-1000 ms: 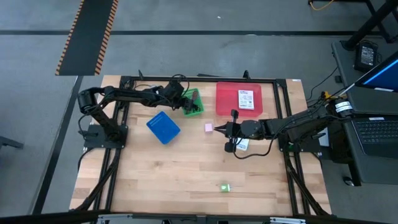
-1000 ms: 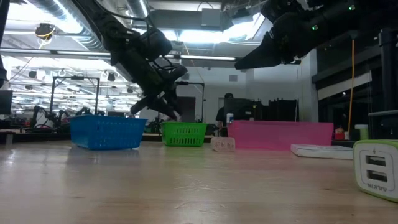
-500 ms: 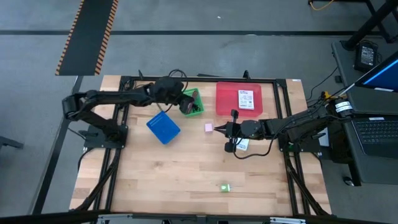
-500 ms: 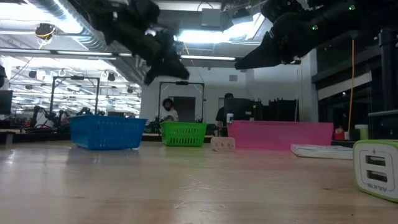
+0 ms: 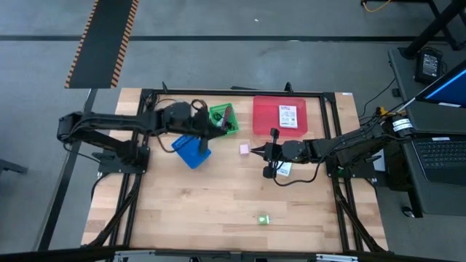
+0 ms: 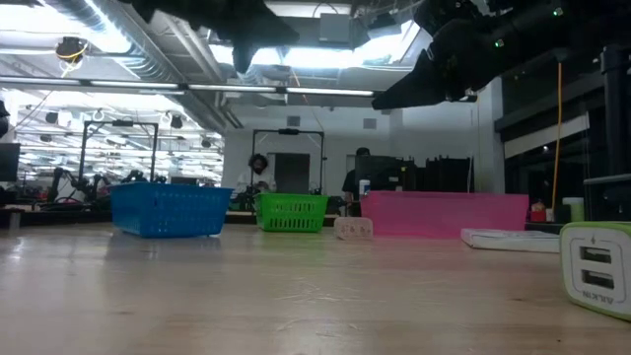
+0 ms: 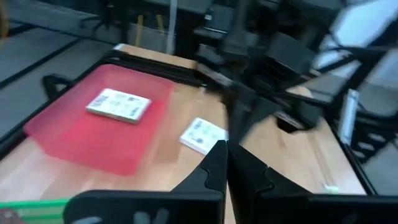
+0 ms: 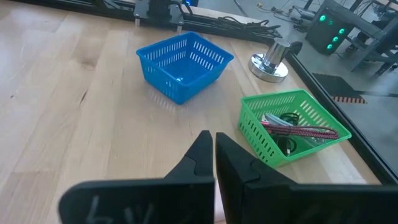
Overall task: Pick and place items into bin
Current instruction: Put the white card reader box into the pink bin
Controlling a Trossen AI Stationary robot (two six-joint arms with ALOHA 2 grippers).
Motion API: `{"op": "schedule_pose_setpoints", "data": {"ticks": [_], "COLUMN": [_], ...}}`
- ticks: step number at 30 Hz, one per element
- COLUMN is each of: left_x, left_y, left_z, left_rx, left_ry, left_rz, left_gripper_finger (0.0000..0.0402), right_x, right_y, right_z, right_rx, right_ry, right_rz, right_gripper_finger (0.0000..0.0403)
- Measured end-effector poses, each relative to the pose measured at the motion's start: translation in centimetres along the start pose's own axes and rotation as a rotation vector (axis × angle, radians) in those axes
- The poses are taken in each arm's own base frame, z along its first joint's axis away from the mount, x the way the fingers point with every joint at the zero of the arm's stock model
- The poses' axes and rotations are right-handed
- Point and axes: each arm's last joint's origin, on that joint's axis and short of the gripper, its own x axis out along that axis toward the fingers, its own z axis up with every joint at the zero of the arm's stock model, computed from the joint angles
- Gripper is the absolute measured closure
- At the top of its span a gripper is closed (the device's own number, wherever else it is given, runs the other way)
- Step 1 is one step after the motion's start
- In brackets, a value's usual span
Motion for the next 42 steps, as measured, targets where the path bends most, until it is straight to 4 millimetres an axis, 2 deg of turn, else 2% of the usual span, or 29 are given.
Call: {"op": "schedule_pose_setpoints", "data": {"ticks": [6, 14, 19, 23, 32, 42], "left_x": [0.0, 0.2, 0.9, 2.0, 5.7, 8.7], "left_y": [-2.2, -4.3, -5.5, -6.2, -7.1, -6.9], "left_z": [-1.6, -3.3, -3.9, -5.0, -7.8, -10.3], "left_rx": [0.126, 0.283, 0.312, 0.370, 0.444, 0.451], "left_ry": [0.134, 0.139, 0.142, 0.175, 0.196, 0.200], "left_rz": [-0.068, -0.049, -0.089, -0.117, -0.152, -0.156], "left_gripper_finger": [0.0399, 0.0399, 0.0399, 0.0399, 0.0400, 0.0400], "right_x": [0.0, -0.1, -0.3, -0.6, -2.4, -4.2], "right_y": [0.0, 0.2, 0.6, 1.1, 3.5, 2.6], "right_z": [0.1, 0.0, -0.6, -0.5, 1.8, 1.0], "right_rx": [-0.016, 0.116, 0.148, 0.217, 0.194, 0.394], "right_ry": [-0.006, 0.005, 0.091, 0.182, 0.311, 0.614], "right_rz": [-0.001, 0.005, 0.005, 0.010, 0.080, -0.088], "right_gripper_finger": [0.0402, 0.0402, 0.0402, 0.0402, 0.0403, 0.0402]}}
